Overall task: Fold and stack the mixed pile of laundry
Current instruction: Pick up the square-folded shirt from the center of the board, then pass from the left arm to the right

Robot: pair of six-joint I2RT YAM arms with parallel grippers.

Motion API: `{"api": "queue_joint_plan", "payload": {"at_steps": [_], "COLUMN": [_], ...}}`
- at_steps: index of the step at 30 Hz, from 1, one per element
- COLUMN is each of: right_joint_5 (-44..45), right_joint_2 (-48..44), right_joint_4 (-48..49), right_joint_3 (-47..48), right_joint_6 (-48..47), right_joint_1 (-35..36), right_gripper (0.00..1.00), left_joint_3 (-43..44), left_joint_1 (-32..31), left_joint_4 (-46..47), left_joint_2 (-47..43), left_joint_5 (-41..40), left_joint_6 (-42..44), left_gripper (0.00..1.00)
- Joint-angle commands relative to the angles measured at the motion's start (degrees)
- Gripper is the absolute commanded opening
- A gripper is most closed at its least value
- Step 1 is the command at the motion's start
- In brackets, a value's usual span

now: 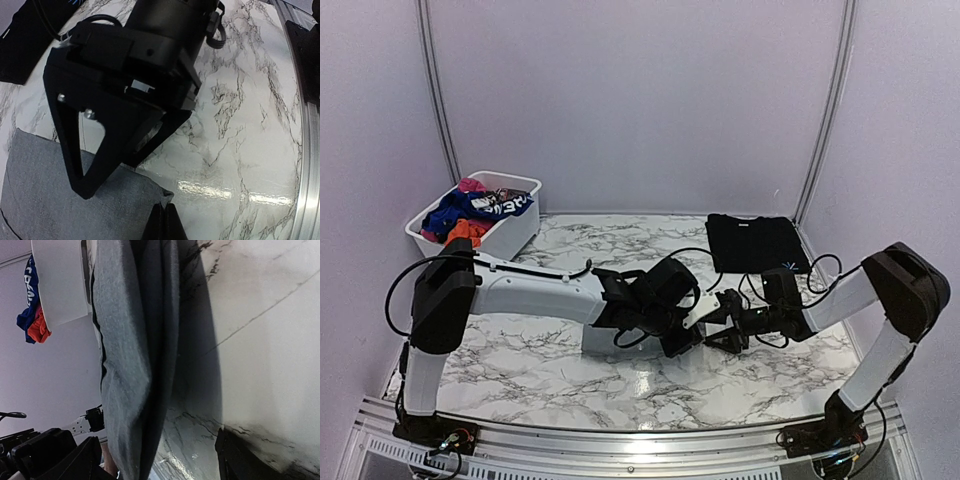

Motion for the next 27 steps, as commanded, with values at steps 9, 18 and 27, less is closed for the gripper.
{"api": "queue_joint_plan", "payload": {"at_steps": [9, 18, 27], "right_joint_5": [0.27, 1.21, 1.35], "right_joint_2": [13.84, 20.81, 23.77], "right_joint_4": [24.21, 31.88, 30.79], "right_joint_3": [3.05, 5.15, 7.19], "right_joint_6": [16.00, 21.77, 21.28], "right_joint_1": [3.73, 4.72, 4.93], "right_gripper": [0.58, 0.47, 0.28], "left_joint_3": [-2.34, -3.38, -4.00], "left_joint_1": [0.01, 0.05, 0.01], "left_joint_4": [1.38, 1.48, 1.55], "left_joint_2": [-4.00, -4.81, -5.23], "left_joint_5": [3.91, 5.85, 6.66], "left_joint_6": [0.78, 2.04, 2.56], "left_gripper": [0.00, 0.00, 0.00]}}
